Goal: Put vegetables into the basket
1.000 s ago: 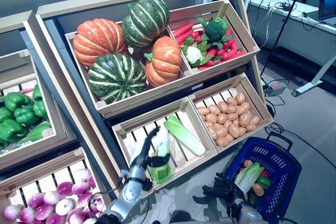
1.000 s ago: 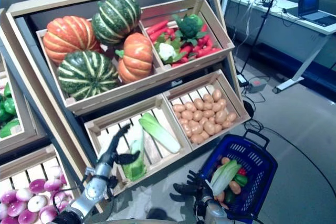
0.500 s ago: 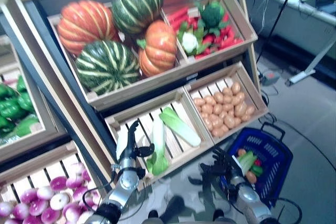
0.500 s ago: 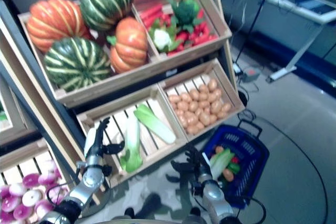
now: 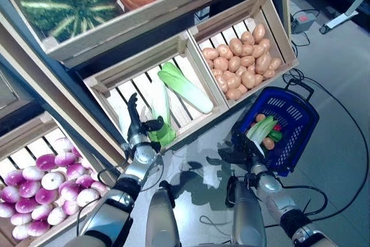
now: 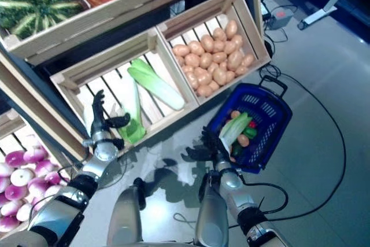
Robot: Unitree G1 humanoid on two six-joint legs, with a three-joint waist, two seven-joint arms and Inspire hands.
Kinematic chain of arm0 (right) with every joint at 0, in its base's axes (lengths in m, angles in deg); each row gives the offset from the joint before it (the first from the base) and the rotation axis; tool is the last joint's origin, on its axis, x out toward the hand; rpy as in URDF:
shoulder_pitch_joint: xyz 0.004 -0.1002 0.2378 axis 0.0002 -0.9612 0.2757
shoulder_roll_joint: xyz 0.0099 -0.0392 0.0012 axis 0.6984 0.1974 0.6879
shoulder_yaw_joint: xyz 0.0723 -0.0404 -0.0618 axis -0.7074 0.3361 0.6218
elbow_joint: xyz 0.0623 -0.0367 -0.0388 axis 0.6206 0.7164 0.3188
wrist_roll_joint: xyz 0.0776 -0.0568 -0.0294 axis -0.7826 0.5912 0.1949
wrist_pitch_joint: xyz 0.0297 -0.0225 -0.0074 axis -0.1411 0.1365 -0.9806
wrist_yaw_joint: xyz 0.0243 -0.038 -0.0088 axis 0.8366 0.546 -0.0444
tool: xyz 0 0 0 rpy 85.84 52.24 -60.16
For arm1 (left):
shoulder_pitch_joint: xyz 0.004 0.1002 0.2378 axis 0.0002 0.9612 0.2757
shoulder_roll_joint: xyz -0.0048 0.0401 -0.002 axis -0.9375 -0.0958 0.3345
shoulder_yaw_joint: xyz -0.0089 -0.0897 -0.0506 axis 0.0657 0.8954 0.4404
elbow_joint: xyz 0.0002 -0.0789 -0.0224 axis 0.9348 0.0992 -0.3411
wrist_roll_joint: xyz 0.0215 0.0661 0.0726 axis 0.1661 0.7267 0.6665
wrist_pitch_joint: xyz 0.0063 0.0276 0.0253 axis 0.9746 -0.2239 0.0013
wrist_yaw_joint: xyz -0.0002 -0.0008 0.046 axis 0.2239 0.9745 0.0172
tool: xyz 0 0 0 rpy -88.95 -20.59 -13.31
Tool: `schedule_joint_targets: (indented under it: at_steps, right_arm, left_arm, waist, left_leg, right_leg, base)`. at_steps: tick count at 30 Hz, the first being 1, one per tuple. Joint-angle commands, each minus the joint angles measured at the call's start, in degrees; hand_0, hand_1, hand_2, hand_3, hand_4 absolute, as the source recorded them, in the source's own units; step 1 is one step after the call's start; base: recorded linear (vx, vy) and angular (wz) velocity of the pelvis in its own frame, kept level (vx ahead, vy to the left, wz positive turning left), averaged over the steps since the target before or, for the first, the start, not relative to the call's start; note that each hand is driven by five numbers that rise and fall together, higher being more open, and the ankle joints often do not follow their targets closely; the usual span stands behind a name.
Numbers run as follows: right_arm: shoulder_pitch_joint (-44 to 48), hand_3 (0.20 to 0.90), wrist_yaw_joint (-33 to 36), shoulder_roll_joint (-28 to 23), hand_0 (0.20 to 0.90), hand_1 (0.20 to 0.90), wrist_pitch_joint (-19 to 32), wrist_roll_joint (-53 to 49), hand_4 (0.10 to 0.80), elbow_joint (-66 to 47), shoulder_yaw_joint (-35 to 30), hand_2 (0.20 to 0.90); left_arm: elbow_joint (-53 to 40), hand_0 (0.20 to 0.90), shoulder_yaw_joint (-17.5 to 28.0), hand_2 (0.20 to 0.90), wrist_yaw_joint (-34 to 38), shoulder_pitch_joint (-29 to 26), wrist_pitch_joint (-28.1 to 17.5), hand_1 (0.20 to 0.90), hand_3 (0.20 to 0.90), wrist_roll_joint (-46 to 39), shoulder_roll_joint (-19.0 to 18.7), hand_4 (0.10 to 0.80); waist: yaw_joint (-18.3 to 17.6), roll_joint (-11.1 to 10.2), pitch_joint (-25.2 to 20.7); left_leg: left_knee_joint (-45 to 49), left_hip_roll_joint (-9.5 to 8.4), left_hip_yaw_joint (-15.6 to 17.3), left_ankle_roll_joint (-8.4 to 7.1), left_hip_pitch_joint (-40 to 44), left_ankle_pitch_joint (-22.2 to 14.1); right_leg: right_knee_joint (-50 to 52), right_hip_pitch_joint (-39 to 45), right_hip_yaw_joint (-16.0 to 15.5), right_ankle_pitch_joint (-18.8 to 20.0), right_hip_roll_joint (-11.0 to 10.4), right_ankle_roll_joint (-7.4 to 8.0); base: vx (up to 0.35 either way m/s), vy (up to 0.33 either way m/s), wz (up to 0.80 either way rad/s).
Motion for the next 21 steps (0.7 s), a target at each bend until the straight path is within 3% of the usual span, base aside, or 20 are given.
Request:
schedule_joint_targets:
  at_steps: [1,10,12,13,21]
  right_arm:
    - [1.08,0.9,3.15,-0.77,0.9,0.9,4.84,-1.66,0.8,-5.65,0.61,0.9]
    - [1.41,0.9,3.7,-2.23,0.9,0.9,4.08,-2.8,0.8,-5.62,-0.21,0.9]
    - [1.33,0.9,3.87,-2.48,0.9,0.9,3.83,-2.86,0.8,-5.71,-0.49,0.9]
    - [1.17,0.9,3.93,-2.52,0.9,0.9,3.72,-2.89,0.8,-5.68,-0.55,0.9]
    - [1.39,0.9,4.07,-3.61,0.9,0.9,3.37,-5.02,0.8,-5.99,-1.52,0.9]
  left_arm:
    - [-0.26,0.9,1.59,0.9,2.45,-5.47,-5.55,0.9,0.9,-3.23,-2.18,0.8]
    - [2.35,0.9,2.71,0.9,-0.17,-9.93,-4.3,0.9,0.9,-10.31,-4.55,0.8]
    - [3.04,0.9,2.7,0.9,-0.76,-10.47,-2.79,0.9,0.9,-11.9,-4.89,0.8]
    - [3.56,0.9,2.74,0.9,-0.77,-10.73,-2.13,0.9,0.9,-12.69,-4.93,0.8]
    - [6.61,0.9,3.15,0.9,-0.49,-13.61,2.01,0.9,0.9,-16.78,-7.55,0.8]
  waist:
    - [-1.99,-0.05,-2.11]
    - [-3.48,-0.41,-0.96]
    - [-3.79,-0.46,-0.86]
    - [-3.96,-0.49,-0.62]
    - [-4.79,-0.78,0.35]
  left_leg:
    - [7.06,0.64,-0.61,1.55,-1.92,-7.93]
    - [15.44,1.06,-2.39,1.72,-8.65,-10.92]
    - [16.48,1.05,-2.7,1.7,-9.53,-11.29]
    - [18.14,1.15,-2.98,1.38,-9.44,-13.27]
    - [23.01,1.48,-3.84,1.23,-14.26,-14.62]
  right_leg:
    - [4.31,1.55,2.39,-3.71,-1.62,-0.01]
    - [11.45,-5.68,4.22,-6.18,-1.3,0.1]
    - [12.19,-6.54,4.41,-6.4,-1.19,0.13]
    - [13.65,-6.5,4.75,-8.13,-1.25,0.58]
    - [17.92,-11.47,5.92,-8.95,-1.2,0.82]
  base:
    - [-0.028,0.013,-0.11]
    - [-0.011,0.001,-0.05]
    - [0.041,0.01,-0.02]
    - [0.085,0.025,-0.06]
    - [0.019,0.005,-0.02]
